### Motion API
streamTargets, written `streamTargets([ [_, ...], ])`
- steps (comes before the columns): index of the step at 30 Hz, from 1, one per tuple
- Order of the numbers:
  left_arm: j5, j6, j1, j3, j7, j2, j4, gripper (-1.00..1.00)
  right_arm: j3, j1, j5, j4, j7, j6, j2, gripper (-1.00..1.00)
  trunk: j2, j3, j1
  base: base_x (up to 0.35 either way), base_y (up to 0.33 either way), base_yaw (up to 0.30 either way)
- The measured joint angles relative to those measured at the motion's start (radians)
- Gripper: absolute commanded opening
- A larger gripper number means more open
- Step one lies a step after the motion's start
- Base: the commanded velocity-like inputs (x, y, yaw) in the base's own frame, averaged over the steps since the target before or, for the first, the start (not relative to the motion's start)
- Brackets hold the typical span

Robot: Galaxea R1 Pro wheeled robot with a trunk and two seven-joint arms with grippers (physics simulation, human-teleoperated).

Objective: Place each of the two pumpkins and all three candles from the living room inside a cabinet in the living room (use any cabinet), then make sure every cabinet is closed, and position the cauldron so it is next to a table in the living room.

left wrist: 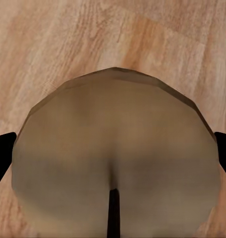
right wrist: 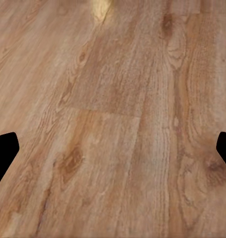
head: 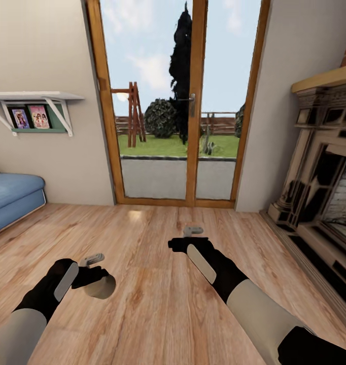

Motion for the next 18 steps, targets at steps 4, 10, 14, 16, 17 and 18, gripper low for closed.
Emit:
streamTargets([
  [4,0.0,0.0,0.0,-0.001,0.0,0.0,0.001,-1.0,0.0,0.0,0.001,0.0,0.0,0.0,0.0,1.0,0.001,0.015,-0.001,-0.147,0.0,0.0],
  [10,0.0,0.0,0.0,-0.002,0.0,0.0,0.001,-1.0,0.0,0.0,0.001,0.0,0.001,0.0,0.0,1.0,0.002,0.039,-0.004,-0.316,0.0,0.0],
  [14,-0.001,0.0,0.0,-0.003,0.0,0.0,0.001,-1.0,0.0,0.0,0.001,0.0,0.001,0.0,0.0,1.0,0.003,0.054,-0.006,-0.337,0.0,0.0],
  [16,-0.001,0.0,0.0,-0.003,0.0,0.0,0.001,-1.0,0.0,0.0,0.001,0.0,0.001,0.0,0.0,1.0,0.004,0.062,-0.007,-0.338,0.0,0.0],
  [17,-0.001,0.0,0.0,-0.003,0.0,0.0,0.001,-1.0,0.0,0.0,0.001,0.0,0.001,0.0,0.0,1.0,0.004,0.066,-0.007,-0.338,0.0,0.0],
  [18,-0.001,0.0,0.0,-0.003,0.0,0.0,0.001,-1.0,0.0,0.0,0.002,0.0,0.001,0.0,0.0,1.0,0.004,0.07,-0.008,-0.339,0.0,0.0],
])
